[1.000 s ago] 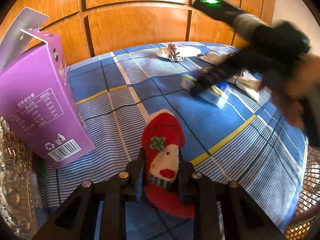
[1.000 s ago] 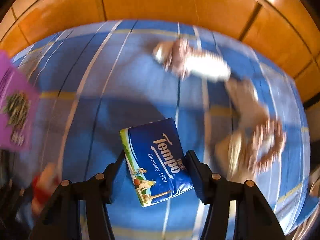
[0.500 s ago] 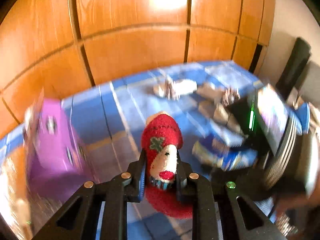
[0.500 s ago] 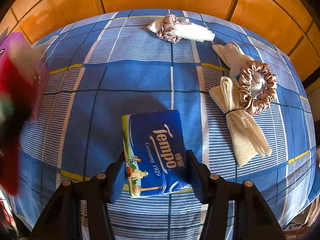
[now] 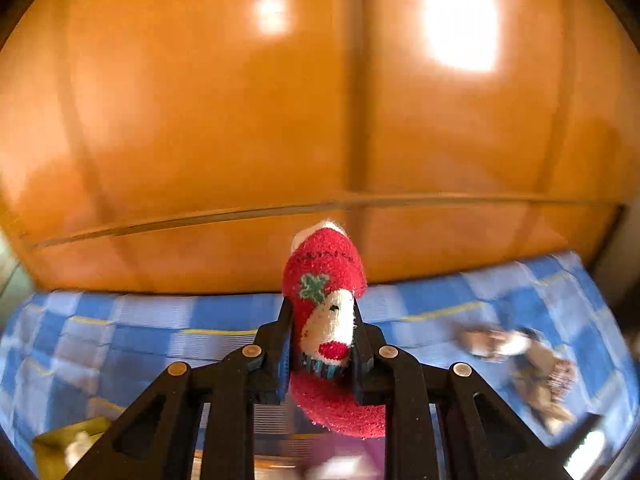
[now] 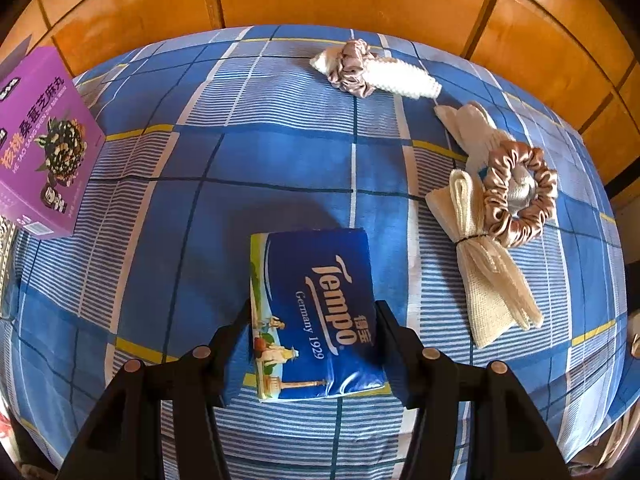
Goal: Organize soft objects
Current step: 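Carry the red sock with the left tool and release it in the gold tray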
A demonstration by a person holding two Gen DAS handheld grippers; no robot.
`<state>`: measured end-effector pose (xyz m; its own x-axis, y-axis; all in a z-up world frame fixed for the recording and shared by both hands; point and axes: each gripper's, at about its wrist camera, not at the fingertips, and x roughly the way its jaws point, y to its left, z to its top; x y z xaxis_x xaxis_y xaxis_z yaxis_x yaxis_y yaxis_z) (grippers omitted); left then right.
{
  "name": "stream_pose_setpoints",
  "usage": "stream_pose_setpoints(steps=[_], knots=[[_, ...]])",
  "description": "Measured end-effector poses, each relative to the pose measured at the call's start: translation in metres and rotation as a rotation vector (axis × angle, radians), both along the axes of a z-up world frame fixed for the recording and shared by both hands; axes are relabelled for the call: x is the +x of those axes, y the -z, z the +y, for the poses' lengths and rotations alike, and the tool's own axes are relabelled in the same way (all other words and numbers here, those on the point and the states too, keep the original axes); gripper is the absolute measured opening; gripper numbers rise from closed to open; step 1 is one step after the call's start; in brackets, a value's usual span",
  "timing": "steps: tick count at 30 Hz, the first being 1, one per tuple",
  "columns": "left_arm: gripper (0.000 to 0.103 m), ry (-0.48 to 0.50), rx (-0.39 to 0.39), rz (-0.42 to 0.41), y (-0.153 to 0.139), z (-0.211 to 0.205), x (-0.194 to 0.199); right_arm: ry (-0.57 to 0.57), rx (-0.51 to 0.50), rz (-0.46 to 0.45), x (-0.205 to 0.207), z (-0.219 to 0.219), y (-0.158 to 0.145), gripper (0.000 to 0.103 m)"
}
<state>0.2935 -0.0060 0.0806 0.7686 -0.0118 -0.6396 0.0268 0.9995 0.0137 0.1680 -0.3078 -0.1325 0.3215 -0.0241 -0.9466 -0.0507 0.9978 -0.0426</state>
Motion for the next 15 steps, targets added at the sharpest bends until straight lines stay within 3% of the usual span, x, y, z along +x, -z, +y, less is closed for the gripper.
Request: stream_pose_setpoints(steps=[7, 15], knots=[[0.022, -0.211, 0.026, 0.027, 0.03, 0.128, -0.047, -0.015, -0.029, -0.007, -0.003, 0.012, -0.003, 0.056], [0.023, -0.336, 0.032, 0.026, 0.068, 0.201, -0.151, -0.079, -0.123, -0.057, -0.012, 0.034, -0.002, 0.053]])
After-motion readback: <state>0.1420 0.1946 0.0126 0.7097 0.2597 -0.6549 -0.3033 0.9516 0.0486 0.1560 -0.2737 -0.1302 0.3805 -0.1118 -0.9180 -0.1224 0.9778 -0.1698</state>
